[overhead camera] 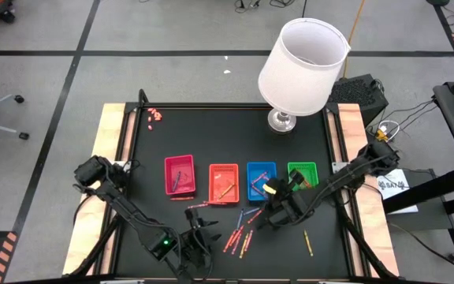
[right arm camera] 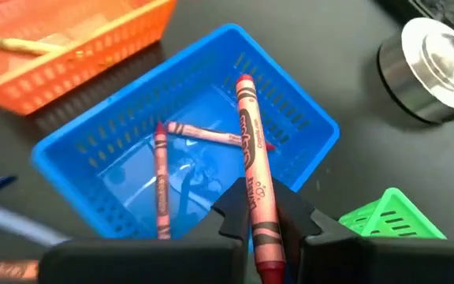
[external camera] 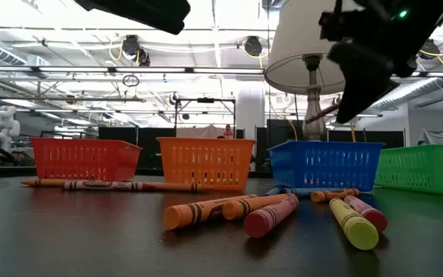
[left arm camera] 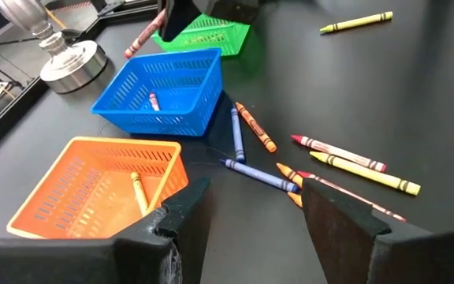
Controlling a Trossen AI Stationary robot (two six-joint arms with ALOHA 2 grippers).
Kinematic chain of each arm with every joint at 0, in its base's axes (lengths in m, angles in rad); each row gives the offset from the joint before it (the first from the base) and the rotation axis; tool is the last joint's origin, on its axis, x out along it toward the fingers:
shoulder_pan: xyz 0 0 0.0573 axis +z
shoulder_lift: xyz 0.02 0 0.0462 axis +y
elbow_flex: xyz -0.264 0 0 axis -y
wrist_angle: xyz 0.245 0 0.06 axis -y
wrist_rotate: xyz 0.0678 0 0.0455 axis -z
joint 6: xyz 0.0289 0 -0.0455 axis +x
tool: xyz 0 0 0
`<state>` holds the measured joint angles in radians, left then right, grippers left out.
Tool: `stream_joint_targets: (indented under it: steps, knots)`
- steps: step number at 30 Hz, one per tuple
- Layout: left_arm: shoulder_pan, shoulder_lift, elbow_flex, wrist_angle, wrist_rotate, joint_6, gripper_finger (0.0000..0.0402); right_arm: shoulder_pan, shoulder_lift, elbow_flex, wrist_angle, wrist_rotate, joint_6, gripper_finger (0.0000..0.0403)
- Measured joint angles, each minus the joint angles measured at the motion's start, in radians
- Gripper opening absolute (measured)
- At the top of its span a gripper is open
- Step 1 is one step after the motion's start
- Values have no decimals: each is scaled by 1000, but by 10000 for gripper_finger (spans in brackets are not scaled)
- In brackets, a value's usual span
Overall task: Sort crayons
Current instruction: Put the red crayon into the blue bin, then put the orange crayon into the green bin
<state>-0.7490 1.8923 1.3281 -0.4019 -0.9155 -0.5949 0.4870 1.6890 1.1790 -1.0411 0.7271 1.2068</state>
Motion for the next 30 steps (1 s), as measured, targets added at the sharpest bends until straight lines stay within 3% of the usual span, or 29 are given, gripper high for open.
stream_joint_targets:
  steps: [17,24,30]
  knots:
    - [11,0,0,27,3,-1,196,-17,0,-24,41,-22,-72,149]
    - [10,0,0,26,8,-1,196,39,0,61,50,-22,-143,161]
    - [10,0,0,26,29,-1,196,145,0,75,210,-25,-384,158]
